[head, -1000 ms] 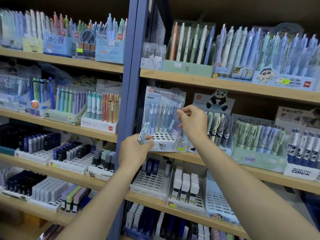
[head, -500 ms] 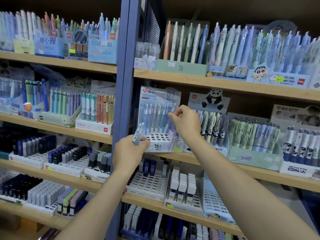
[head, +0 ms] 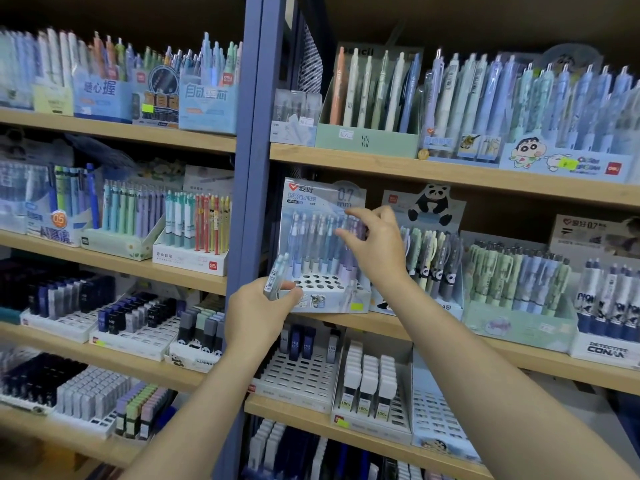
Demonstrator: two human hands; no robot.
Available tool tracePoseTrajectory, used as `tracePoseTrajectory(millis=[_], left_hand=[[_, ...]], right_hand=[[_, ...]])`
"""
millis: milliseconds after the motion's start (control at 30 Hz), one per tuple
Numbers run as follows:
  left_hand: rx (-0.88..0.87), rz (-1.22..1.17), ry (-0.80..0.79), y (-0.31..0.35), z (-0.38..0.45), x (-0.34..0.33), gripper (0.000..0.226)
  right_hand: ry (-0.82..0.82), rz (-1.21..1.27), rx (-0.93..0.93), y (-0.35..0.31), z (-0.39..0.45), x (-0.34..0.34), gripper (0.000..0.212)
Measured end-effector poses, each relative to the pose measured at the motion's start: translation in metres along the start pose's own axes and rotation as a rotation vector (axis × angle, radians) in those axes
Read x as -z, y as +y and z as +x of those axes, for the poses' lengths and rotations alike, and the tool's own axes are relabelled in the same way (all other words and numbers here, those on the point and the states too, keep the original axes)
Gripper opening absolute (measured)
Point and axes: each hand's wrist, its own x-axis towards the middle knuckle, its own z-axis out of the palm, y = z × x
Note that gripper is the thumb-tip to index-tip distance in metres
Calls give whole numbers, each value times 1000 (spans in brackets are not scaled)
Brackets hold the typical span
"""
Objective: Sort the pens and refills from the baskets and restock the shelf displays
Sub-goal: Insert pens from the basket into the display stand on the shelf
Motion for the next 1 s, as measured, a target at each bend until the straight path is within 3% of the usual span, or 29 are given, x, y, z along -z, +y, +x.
tracePoseTrajectory(millis=[200,567,667,767,933,1000], left_hand=[[-6,15,2,2,-2,1,7],[3,5,-17,3,-3,2,7],[1,-62,-64,4,-1,5,7],[18,-174,-111,11,-2,7,18],[93,-297,-411,30,-8,8,26],[79,-287,-503,36,-14,6,25]], right_hand=[[-110,-102,32,2,-4,-7,68],[-187,-102,49,1,-1,-3,58],[-58,-34,98,-8,-9,6,50],[83,23,180,-21,-24,17,21],[-457,392,-118,-50,-43,35,15],[-559,433,-156,-49,-48,36,17]])
